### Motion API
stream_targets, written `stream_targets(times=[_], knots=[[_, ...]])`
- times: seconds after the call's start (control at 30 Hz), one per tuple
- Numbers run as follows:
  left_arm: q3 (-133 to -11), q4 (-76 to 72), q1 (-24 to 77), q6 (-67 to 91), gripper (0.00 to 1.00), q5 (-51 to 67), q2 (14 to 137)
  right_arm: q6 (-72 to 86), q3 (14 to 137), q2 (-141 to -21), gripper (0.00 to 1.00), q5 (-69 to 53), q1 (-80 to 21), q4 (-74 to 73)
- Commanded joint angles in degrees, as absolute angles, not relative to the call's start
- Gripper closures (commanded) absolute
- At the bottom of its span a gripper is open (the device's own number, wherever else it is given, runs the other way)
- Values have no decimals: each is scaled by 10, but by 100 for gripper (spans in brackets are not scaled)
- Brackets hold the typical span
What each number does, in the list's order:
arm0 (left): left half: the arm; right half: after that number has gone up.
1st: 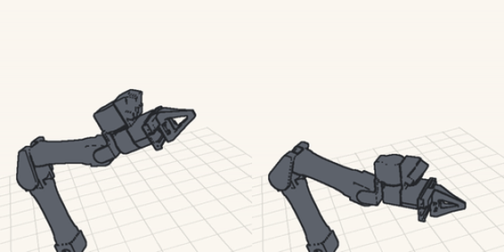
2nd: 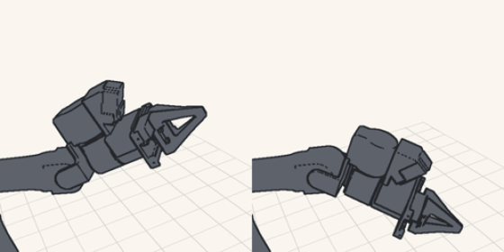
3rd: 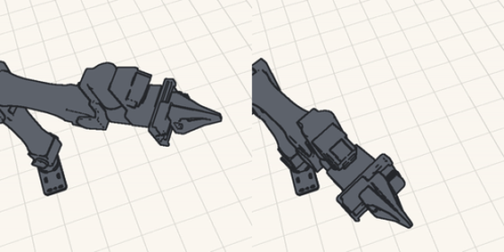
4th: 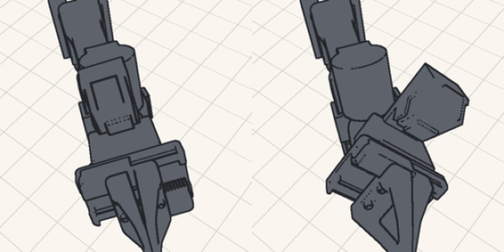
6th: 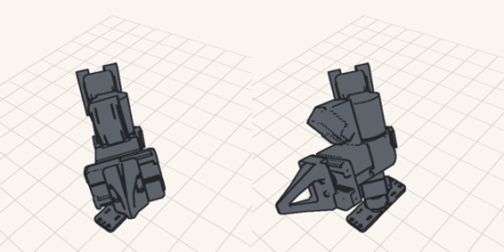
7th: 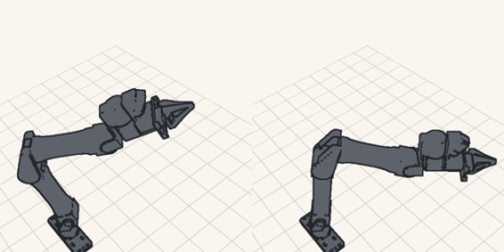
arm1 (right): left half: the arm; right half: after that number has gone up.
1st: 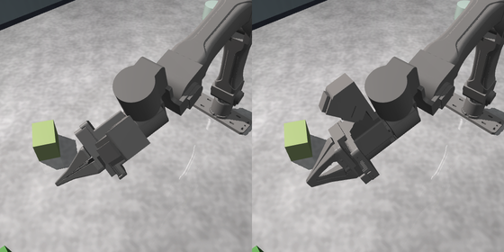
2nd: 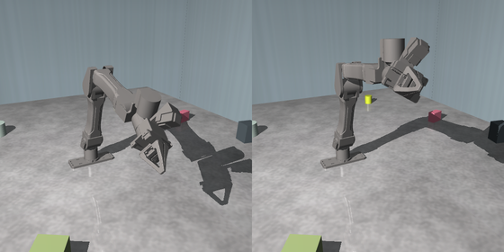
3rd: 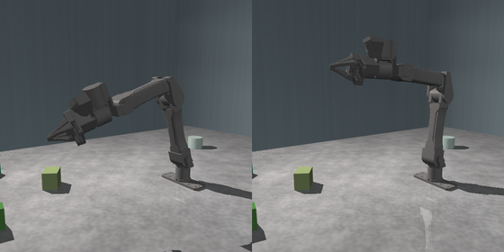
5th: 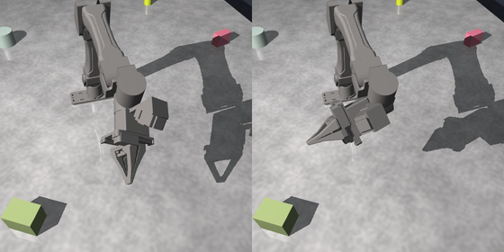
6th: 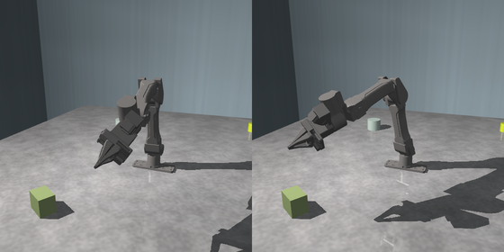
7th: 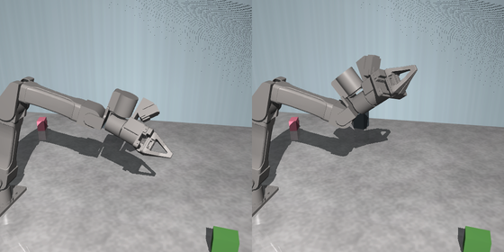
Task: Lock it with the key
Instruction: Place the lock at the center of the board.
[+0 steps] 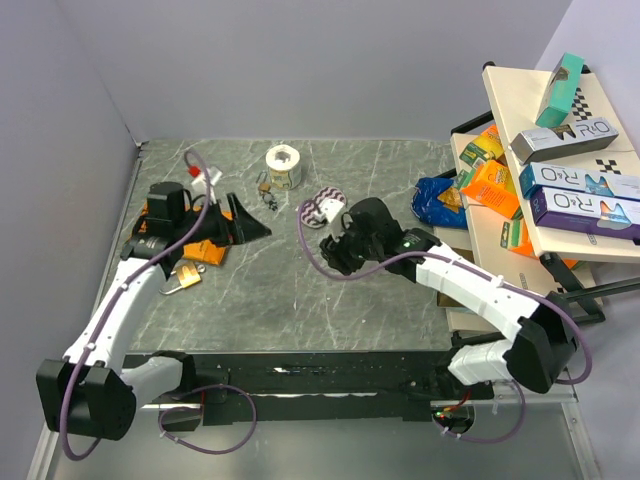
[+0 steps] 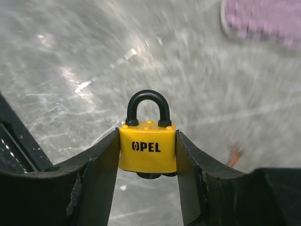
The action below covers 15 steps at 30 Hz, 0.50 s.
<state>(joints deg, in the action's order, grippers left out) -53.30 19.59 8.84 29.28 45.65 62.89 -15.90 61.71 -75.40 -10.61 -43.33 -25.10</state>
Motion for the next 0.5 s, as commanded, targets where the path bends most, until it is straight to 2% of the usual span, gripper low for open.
stream_targets(times=[0.0, 0.17, 0.27, 0.47], knots=[[-560, 152, 74, 325, 4, 310, 576, 2, 592, -771, 100, -45, -398, -201], [-525, 95, 73, 330, 4, 222, 542, 82, 608, -851, 100, 24, -377, -185], [-523, 84, 63, 302, 4, 273, 540, 127, 628, -903, 100, 61, -364, -190], [-535, 91, 60, 282, 4, 284, 543, 175, 658, -967, 100, 120, -351, -186]])
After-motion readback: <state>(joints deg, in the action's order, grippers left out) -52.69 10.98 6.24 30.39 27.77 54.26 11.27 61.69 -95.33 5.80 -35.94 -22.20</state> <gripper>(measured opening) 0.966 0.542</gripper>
